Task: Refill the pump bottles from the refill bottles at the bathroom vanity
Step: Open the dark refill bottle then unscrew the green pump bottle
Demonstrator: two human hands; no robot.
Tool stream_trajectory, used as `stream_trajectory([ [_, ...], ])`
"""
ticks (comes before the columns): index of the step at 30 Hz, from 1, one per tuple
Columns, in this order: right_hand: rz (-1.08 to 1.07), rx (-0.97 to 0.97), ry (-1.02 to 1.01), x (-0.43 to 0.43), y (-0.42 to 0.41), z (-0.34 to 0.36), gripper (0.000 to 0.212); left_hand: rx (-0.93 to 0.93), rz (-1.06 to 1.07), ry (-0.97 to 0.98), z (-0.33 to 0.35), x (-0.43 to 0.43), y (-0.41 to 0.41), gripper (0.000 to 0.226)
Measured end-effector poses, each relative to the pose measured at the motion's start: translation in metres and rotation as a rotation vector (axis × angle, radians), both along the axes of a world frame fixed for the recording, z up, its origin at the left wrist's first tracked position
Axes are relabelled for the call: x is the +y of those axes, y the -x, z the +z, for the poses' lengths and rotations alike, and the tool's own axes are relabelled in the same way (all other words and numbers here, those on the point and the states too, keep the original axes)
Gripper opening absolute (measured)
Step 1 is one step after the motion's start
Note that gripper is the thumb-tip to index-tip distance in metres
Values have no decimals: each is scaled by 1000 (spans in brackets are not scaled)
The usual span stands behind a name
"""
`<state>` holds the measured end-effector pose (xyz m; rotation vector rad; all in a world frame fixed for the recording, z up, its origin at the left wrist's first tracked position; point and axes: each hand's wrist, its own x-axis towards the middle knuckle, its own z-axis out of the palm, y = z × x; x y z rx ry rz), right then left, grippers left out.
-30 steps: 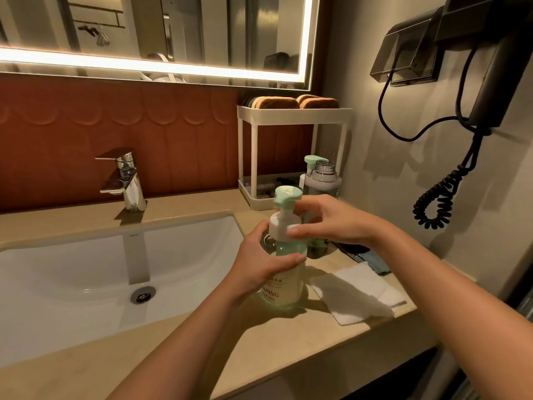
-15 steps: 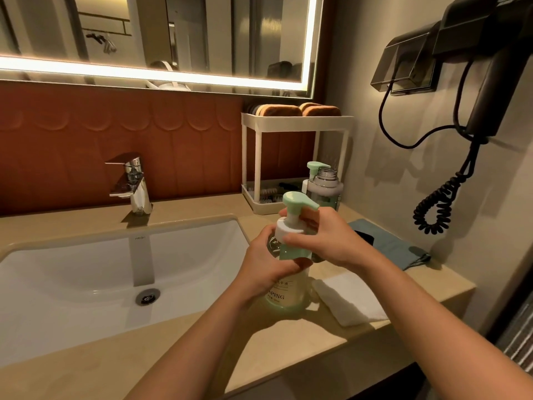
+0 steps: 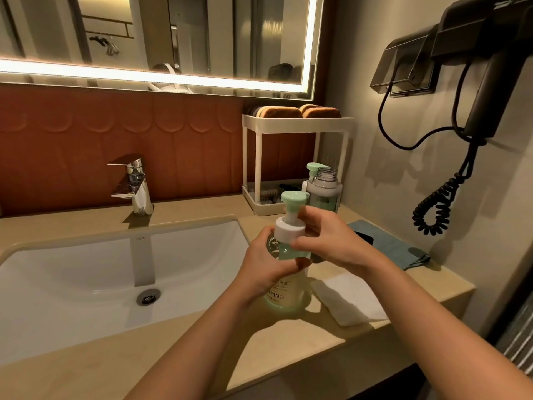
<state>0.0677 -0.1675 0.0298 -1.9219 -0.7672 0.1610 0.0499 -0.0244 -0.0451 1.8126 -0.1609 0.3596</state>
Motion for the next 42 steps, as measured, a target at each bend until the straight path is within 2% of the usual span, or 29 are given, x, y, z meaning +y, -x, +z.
stream_trajectory([
  [3, -79, -40, 42, 5, 2, -5, 65, 1, -8, -18, 0, -1, 0, 79],
  [7, -261, -196, -36, 15, 7, -11, 52, 11, -1, 4, 1, -2, 1, 72],
  [10, -110, -130, -45, 7, 6, -5, 43, 11, 7, -3, 1, -2, 1, 80],
  [13, -23, -40, 16, 0, 5, -2, 57, 5, 4, -15, 1, -2, 2, 87],
  [15, -134, -105, 72, 3, 5, -8, 64, 7, 5, -14, 0, -2, 1, 86],
  [18, -294, -229, -5, 9, 8, -12, 48, 16, 20, -15, 0, -2, 0, 77],
  [21, -138, -164, -10, 2, 6, -3, 38, 13, 18, -12, 2, -3, 1, 80],
  [23, 10, -17, -12, -4, 6, 1, 46, 10, 22, -11, 2, -3, 2, 87],
  [25, -12, 3, 53, -5, 5, -1, 61, 7, 16, -14, 1, -3, 2, 88],
  [27, -157, -105, 107, 1, 6, -7, 68, 8, 11, -6, 0, -3, 2, 82],
  [30, -286, -256, 18, 14, 9, -11, 51, 3, 19, 14, 1, -5, 2, 71],
  [33, -143, -123, -43, 9, 6, -5, 45, 9, 25, -2, 3, -6, 4, 76],
  [36, -49, -65, 9, 2, 5, -4, 52, 3, 31, -14, 3, -5, 5, 81],
  [42, -308, -287, 10, 14, 10, -16, 49, 9, 31, 17, 3, -9, 5, 75],
])
